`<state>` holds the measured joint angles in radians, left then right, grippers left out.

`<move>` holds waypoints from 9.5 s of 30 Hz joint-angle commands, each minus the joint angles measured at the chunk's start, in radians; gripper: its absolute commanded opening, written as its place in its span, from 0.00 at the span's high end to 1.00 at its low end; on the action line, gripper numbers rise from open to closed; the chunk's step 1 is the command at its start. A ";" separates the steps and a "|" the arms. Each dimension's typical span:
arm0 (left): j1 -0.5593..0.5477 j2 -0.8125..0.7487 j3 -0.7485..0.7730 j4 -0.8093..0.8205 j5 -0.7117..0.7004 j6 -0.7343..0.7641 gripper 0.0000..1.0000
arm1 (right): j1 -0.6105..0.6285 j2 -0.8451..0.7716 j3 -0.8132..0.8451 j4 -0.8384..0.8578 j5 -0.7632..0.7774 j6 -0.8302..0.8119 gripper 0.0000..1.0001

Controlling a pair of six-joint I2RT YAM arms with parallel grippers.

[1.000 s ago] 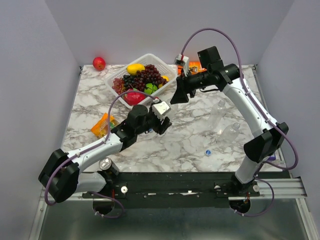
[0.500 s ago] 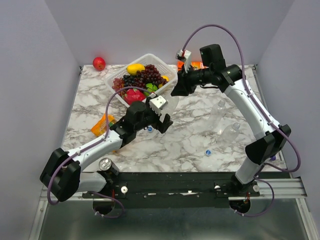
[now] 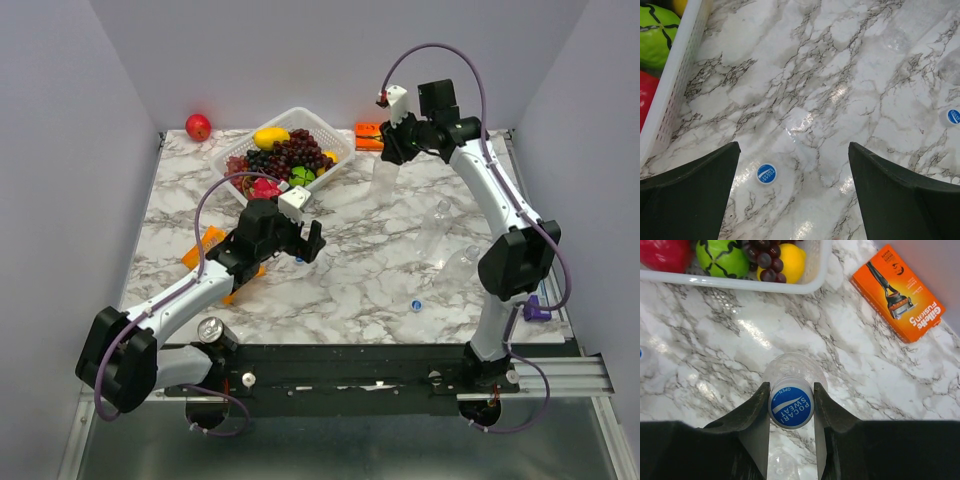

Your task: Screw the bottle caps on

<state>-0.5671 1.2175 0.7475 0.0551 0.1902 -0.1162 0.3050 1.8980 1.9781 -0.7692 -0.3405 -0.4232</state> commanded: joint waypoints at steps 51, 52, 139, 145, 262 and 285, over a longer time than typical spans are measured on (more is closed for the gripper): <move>0.006 0.019 0.006 0.017 0.066 0.038 0.01 | -0.024 0.087 0.036 0.059 0.104 0.018 0.19; 0.006 0.019 0.006 0.017 0.066 0.039 0.01 | -0.024 0.067 0.066 0.051 0.106 0.018 0.17; -0.211 0.175 0.046 0.273 0.052 0.231 0.01 | 0.192 -0.304 -0.030 -0.749 -0.276 -0.239 0.80; -0.212 0.189 0.059 0.244 0.213 0.260 0.02 | 0.192 -0.303 -0.007 -0.740 -0.324 -0.221 0.80; -0.195 0.244 -0.270 0.756 0.387 0.304 1.00 | 0.441 -0.493 -0.254 -0.498 -0.114 -0.445 0.70; -0.221 0.252 -0.283 0.775 0.382 0.291 1.00 | 0.500 -0.418 -0.153 -0.611 -0.011 -0.571 0.68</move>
<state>-0.7811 1.4628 0.4484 0.8005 0.5610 0.1497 0.7959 1.4784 1.8153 -1.3231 -0.3897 -0.9703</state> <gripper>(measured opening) 0.664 0.394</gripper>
